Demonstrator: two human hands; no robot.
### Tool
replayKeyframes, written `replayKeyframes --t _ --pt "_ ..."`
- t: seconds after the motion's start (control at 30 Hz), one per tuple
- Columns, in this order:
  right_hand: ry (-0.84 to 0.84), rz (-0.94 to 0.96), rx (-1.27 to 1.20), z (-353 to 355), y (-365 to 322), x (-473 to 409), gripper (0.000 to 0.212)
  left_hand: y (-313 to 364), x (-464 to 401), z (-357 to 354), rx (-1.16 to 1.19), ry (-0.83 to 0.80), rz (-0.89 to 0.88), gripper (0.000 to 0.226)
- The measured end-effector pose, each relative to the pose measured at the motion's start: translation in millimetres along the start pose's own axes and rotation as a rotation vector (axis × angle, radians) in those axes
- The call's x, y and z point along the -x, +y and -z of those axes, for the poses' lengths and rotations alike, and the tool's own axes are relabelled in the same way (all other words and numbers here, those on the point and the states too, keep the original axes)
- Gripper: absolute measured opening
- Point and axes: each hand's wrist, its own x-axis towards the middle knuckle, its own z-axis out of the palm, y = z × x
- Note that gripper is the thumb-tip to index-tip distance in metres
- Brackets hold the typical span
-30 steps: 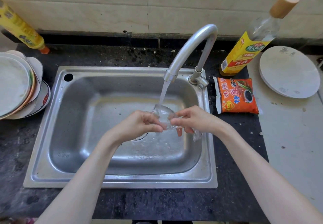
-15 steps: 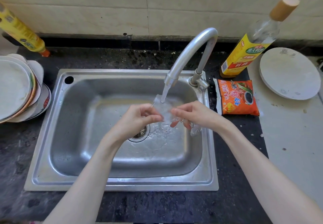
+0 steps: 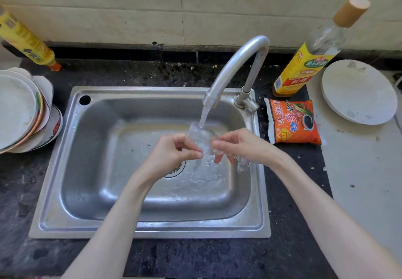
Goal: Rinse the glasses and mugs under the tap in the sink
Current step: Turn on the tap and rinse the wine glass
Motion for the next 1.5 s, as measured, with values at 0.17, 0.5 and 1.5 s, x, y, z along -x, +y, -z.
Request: replayKeyframes --t 0.17,0.5,1.5 --pt "0.162 0.033 0.131 -5.4 7.9 -5.1 0.033 -0.9 1.5 -6.3 -0.037 0.008 -0.025 0.019" --pt "0.193 0.027 0.208 -10.8 8.4 -8.1 0.045 0.7 0.9 -7.9 -0.048 0.169 -0.04 0.036" --pt "0.253 -0.006 -0.017 -34.5 17.1 -11.1 0.008 1.2 0.0 -14.0 0.118 0.227 -0.184 0.039"
